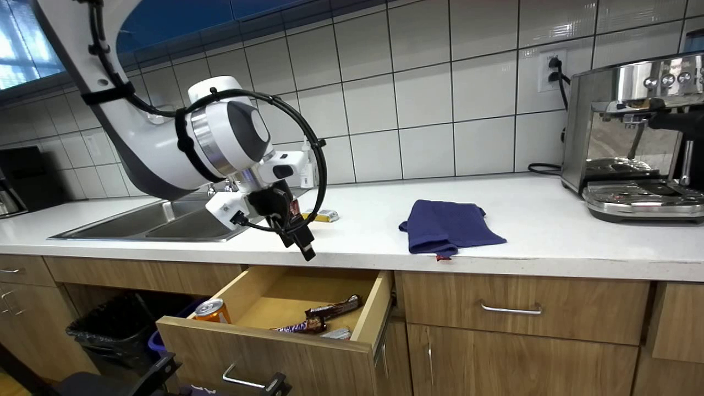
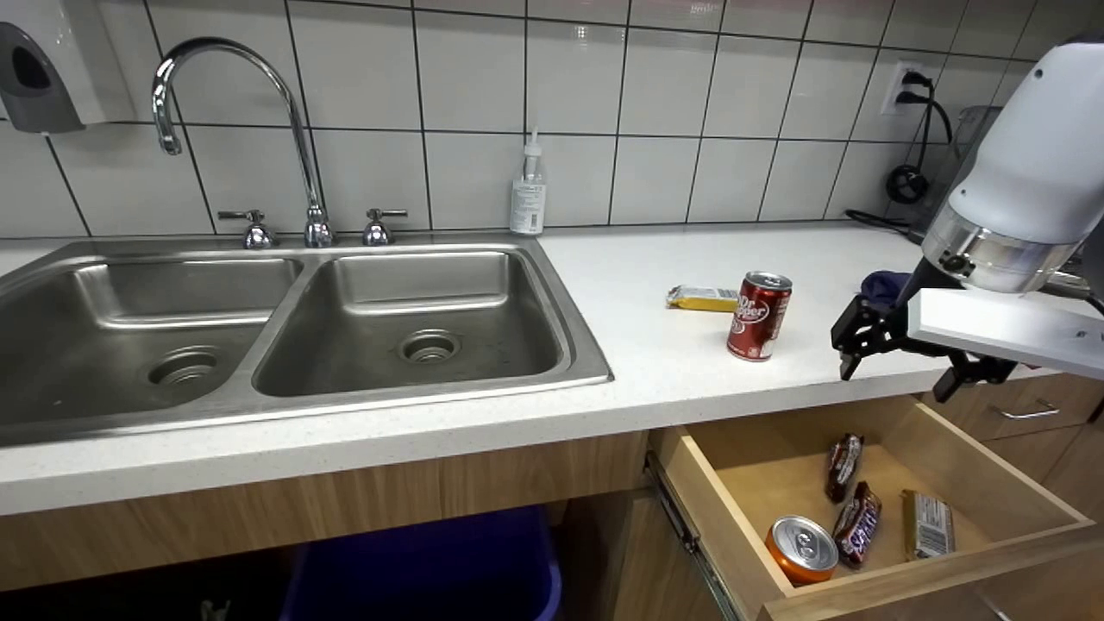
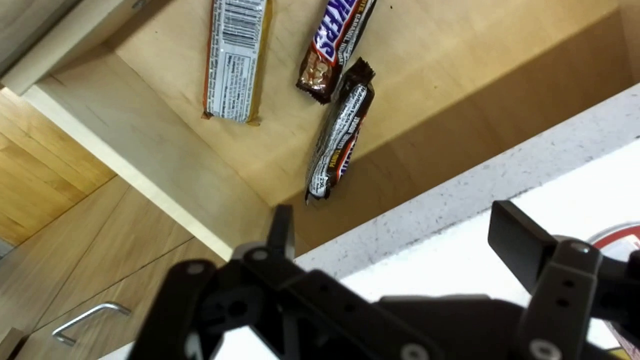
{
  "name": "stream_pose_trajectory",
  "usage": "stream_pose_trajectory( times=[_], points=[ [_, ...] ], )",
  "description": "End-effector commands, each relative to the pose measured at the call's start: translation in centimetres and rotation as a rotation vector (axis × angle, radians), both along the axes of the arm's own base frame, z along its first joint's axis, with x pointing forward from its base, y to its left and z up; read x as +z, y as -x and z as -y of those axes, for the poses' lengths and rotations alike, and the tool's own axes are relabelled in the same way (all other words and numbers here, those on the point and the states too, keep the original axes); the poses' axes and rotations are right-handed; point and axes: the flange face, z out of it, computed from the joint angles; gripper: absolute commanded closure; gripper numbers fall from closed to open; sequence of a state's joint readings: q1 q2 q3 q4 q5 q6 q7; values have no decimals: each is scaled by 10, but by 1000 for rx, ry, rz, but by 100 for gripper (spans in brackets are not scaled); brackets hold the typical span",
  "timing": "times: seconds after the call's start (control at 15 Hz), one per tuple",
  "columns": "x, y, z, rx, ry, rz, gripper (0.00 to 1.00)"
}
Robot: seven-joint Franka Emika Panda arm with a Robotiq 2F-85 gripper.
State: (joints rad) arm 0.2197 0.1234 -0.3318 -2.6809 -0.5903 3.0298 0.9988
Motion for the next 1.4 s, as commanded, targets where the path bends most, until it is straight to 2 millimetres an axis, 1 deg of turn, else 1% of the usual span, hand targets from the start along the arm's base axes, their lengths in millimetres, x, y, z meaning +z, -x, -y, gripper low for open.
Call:
stream_pose_trajectory(
  times=[0.0, 0.33, 0.53, 0.8, 1.0, 1.2, 1.33],
  points=[
    [19, 1, 7, 44, 15, 18, 0],
    [28, -9, 15, 120, 43, 13, 0],
    [32, -20, 23, 179, 68, 2, 0],
    [43, -43, 39, 252, 94, -15, 0],
    [52, -64, 49, 320, 105, -41, 0],
    [57, -86, 56, 393, 112, -76, 0],
    [56, -101, 60, 446, 114, -113, 0]
  ],
)
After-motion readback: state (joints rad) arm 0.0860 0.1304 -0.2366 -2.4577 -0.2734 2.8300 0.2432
